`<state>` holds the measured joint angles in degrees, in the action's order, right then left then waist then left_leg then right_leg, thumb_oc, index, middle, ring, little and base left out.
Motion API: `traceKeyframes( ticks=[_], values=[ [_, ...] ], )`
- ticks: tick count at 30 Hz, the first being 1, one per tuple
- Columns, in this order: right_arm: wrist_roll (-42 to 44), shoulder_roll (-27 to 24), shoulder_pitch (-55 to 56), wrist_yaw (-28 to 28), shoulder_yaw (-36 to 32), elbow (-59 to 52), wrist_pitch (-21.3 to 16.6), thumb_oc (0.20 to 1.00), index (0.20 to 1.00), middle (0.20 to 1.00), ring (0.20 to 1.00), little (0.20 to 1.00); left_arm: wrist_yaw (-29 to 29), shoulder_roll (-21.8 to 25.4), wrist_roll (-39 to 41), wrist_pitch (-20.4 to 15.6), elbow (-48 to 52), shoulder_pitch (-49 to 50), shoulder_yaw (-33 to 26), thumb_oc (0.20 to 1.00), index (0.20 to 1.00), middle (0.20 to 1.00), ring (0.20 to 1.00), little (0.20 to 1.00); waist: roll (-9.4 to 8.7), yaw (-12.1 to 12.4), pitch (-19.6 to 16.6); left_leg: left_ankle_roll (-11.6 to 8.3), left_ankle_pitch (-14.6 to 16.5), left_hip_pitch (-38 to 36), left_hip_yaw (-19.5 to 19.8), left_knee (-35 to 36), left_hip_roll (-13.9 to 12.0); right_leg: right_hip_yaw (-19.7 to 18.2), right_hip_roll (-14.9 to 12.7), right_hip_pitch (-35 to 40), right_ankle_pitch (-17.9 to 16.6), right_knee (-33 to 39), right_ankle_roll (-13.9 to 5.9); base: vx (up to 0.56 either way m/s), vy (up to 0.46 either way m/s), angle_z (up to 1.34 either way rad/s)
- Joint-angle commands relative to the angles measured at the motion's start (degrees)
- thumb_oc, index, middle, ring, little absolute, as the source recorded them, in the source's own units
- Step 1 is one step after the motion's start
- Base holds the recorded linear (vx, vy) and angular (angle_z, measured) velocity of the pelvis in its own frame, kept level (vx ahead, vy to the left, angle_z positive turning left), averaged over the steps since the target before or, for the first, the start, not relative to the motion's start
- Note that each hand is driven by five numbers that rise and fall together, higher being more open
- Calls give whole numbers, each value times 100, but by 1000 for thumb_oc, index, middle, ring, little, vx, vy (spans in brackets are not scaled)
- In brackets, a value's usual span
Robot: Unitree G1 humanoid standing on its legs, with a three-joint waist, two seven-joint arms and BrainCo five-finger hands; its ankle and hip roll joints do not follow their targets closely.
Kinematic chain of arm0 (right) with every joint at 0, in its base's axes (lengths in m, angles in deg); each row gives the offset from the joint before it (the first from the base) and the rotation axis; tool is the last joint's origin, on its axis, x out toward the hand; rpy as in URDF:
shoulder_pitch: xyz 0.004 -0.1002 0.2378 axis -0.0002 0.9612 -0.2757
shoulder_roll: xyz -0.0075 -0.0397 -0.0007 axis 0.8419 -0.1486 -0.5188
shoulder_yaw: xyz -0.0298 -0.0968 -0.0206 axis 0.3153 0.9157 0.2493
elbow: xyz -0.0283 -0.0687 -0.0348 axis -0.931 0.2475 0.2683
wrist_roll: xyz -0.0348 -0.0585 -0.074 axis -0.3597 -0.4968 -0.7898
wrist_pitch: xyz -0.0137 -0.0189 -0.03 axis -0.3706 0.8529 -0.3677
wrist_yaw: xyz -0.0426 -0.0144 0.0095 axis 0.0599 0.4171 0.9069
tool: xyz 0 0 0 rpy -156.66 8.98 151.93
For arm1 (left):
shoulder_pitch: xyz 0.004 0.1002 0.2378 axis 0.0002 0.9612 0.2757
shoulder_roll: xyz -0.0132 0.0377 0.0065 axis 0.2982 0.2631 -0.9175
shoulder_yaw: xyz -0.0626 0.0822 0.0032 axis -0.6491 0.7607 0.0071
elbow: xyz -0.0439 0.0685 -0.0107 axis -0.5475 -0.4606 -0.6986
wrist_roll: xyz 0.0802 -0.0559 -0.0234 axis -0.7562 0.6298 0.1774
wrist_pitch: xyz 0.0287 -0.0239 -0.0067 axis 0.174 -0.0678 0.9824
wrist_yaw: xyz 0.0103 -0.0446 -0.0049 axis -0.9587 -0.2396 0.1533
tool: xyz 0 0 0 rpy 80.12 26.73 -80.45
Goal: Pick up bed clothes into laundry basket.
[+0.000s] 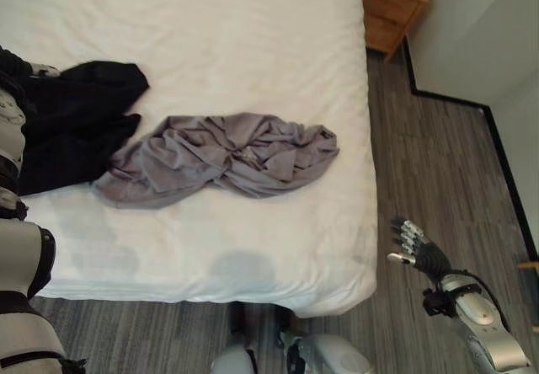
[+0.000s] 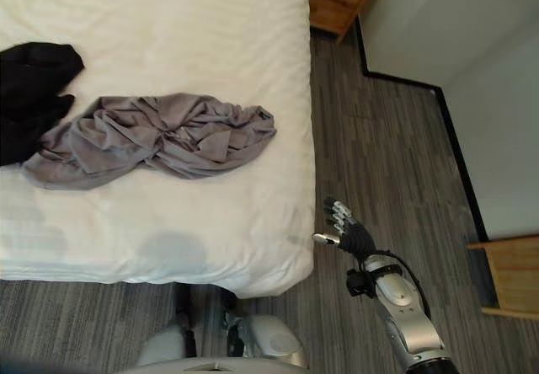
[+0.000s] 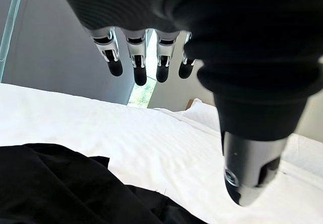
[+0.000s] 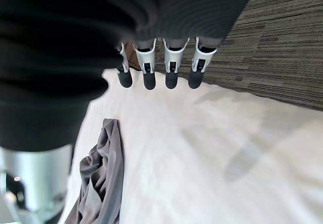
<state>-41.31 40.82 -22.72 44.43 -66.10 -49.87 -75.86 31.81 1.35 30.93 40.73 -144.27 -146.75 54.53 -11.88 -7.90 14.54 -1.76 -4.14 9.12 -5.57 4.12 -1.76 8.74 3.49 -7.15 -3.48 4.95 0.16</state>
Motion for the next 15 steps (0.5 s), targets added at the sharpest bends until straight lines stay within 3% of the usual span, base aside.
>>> traceKeyframes(
  ticks=[1,7,15],
  values=[
    [319,-150,-156,11,-136,-226,-374,1000,1000,1000,1000,1000,183,69,-475,70,-325,-543,67,1000,1000,1000,1000,1000,-127,121,-40,-189,25,-144,247,88,-300,-189,-368,-136,-242,5,-849,-54,20,-5],
    [265,-130,-178,-17,-9,-334,-385,1000,1000,1000,1000,1000,179,169,-482,223,-614,-368,-163,1000,1000,1000,1000,1000,-218,145,117,-179,11,-21,158,88,-309,-195,-373,-300,-324,5,-884,3,1,-2],
    [216,-321,-122,-228,119,-522,-358,1000,1000,1000,1000,1000,-102,629,-513,237,-700,387,-555,1000,1000,1000,1000,1000,-191,282,202,-174,84,-37,134,88,-272,-148,-385,-299,-246,5,-867,24,5,1]
  ],
)
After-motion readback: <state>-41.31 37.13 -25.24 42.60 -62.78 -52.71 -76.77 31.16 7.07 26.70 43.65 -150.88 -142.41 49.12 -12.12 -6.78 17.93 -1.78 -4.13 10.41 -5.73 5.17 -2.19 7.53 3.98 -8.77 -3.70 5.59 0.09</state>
